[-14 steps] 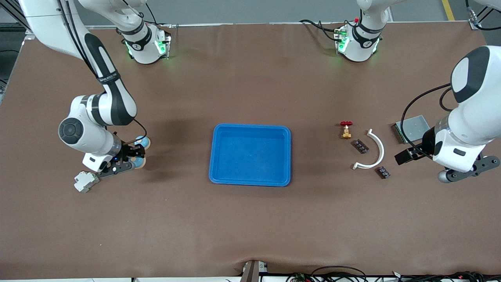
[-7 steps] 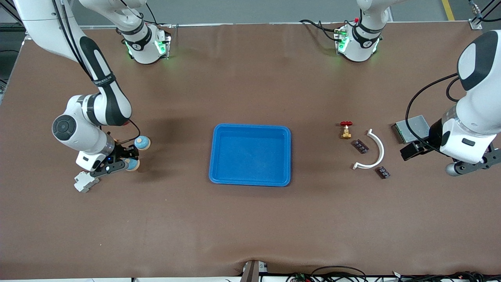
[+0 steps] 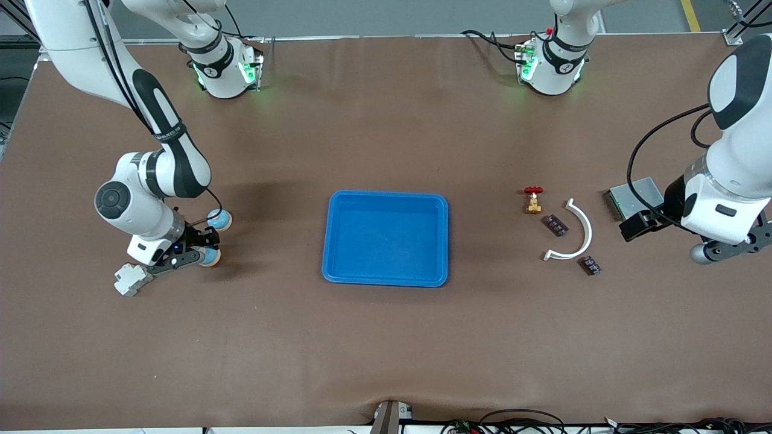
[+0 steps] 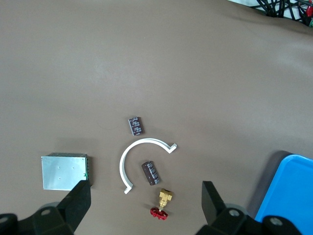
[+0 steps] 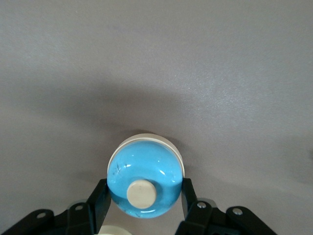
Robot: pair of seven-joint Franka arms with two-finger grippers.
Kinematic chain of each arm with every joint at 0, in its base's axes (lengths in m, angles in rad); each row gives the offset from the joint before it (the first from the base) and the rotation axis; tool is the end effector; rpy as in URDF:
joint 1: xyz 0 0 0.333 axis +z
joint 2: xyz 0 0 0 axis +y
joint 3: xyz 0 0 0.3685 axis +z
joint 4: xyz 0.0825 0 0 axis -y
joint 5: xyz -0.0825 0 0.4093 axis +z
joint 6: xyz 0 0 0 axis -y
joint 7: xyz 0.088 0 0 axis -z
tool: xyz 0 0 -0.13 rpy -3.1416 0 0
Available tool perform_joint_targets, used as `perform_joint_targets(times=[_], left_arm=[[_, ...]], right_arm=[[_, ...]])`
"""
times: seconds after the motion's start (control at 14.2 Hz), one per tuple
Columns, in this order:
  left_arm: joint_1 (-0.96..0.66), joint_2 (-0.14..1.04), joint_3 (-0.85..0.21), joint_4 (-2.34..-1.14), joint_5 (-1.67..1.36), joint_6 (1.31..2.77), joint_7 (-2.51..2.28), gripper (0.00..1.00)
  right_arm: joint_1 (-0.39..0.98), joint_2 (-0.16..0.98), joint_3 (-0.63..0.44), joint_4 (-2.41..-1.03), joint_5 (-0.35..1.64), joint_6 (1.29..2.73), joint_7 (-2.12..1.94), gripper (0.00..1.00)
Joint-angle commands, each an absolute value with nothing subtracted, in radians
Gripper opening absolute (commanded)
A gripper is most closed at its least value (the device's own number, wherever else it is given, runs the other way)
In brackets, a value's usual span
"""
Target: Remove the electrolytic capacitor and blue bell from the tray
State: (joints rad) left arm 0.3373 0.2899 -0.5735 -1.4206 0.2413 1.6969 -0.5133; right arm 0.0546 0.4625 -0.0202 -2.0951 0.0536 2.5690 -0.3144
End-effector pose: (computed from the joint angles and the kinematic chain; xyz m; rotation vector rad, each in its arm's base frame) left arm 0.6759 -0.0797 0.5823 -3.0448 -0.4170 -0.0929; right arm 0.6219 0.0213 0.2011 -3.0865 -0.4761 -0.0225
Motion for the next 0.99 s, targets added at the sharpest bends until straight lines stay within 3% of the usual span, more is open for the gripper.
perform_joint_targets(times=[0.0, 0.7, 0.77, 0.91], left_arm=[[0.347, 0.252, -0.572, -1.428, 0.215, 1.648, -0.433, 1.00], [0.420, 0.190, -0.575, -1.440, 0.181, 1.595, -0.344, 1.00], [0.422, 0.189, -0.574, -1.440, 0.181, 1.595, -0.344, 1.00], [0.446, 0.181, -0.574, -1.443, 0.181, 1.595, -0.344, 1.00]], right_arm=[[0.032, 0.472, -0.003, -2.092, 0.055, 2.586, -0.330, 0.00], [0.029, 0.494, -0.005, -2.088, 0.057, 2.609, -0.325, 0.00], [0.029, 0.497, -0.003, -2.086, 0.057, 2.609, -0.325, 0.09], [0.029, 0.502, -0.003, -2.083, 0.057, 2.612, -0.322, 0.11]])
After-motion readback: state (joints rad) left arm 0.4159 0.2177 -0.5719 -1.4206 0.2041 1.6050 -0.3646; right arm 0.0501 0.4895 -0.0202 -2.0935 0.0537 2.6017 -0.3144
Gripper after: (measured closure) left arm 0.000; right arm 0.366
